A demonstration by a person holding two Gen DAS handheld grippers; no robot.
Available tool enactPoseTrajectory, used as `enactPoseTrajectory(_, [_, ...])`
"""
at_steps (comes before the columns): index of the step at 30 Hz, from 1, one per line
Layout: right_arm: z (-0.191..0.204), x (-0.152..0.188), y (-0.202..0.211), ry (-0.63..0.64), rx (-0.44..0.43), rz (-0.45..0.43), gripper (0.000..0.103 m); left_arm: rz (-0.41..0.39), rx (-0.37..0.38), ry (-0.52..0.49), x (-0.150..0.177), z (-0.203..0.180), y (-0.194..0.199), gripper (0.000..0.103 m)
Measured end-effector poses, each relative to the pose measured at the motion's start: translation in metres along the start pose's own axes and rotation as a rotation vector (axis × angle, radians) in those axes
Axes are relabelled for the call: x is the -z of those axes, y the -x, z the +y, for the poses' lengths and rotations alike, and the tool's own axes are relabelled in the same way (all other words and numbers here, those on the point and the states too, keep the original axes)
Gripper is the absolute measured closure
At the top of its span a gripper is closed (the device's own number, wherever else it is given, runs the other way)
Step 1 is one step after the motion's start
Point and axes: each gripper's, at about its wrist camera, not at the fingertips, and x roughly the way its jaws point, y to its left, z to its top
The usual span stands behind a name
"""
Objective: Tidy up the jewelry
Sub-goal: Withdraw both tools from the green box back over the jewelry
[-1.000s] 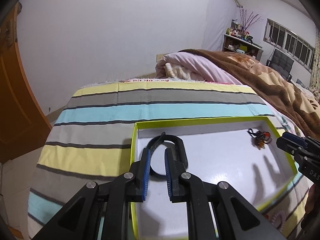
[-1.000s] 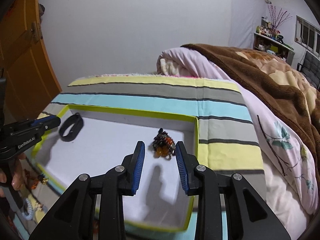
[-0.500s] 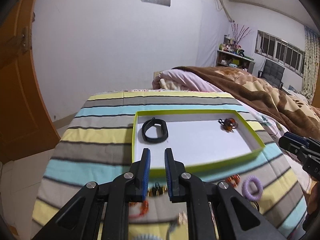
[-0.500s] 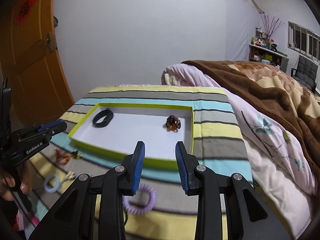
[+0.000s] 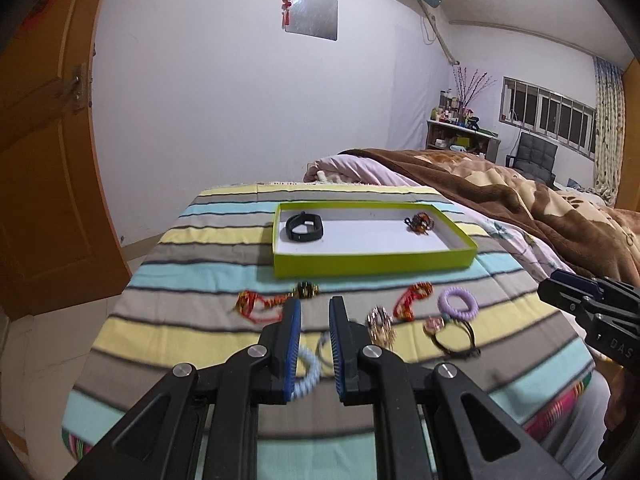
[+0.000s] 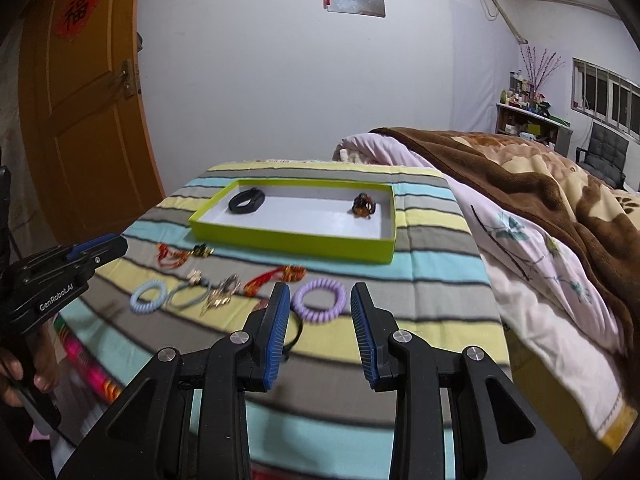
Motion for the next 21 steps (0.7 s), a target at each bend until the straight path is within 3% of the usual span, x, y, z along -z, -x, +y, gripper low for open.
enactPoseTrajectory(11, [0.014,0.027,0.017,0.017,-0.030,0.027,0.070,0.008,0.014,-0.008,0.028,-0.006,0.026,0.089])
enactPoseTrajectory(21, [0.014,0.030,0.012,0.014,-0.045,0.044,0.070,0.051,-0.014,0.019,0.035,0.010,0.016,0.089])
